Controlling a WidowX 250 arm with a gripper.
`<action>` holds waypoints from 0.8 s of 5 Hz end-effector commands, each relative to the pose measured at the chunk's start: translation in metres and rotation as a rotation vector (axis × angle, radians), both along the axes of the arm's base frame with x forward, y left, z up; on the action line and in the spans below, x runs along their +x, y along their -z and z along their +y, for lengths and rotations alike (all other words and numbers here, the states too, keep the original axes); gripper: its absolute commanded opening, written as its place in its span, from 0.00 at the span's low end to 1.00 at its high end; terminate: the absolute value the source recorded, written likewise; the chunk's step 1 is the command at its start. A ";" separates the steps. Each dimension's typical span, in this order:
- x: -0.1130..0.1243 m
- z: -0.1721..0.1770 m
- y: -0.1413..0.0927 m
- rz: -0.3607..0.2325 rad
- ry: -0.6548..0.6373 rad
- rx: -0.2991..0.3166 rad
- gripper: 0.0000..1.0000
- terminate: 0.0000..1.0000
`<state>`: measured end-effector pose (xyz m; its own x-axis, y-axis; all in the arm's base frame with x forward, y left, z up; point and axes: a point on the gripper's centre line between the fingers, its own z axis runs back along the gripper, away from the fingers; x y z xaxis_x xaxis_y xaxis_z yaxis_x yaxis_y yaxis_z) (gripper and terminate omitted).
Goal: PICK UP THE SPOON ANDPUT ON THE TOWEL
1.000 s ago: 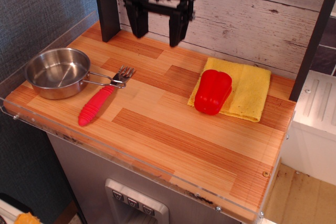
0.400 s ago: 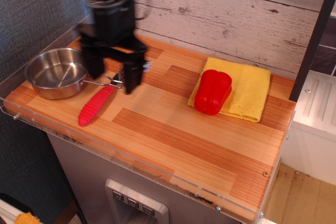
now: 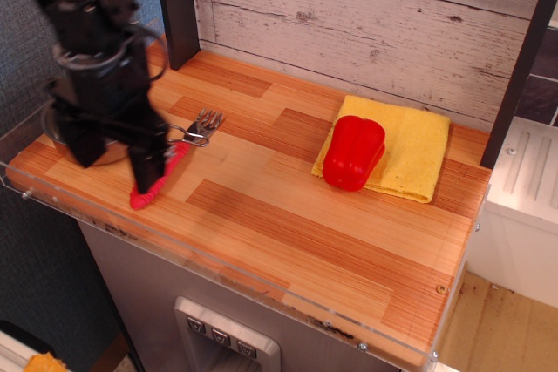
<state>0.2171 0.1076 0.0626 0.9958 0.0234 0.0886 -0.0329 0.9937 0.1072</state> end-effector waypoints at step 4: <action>0.033 0.009 0.034 -0.020 -0.052 -0.011 1.00 0.00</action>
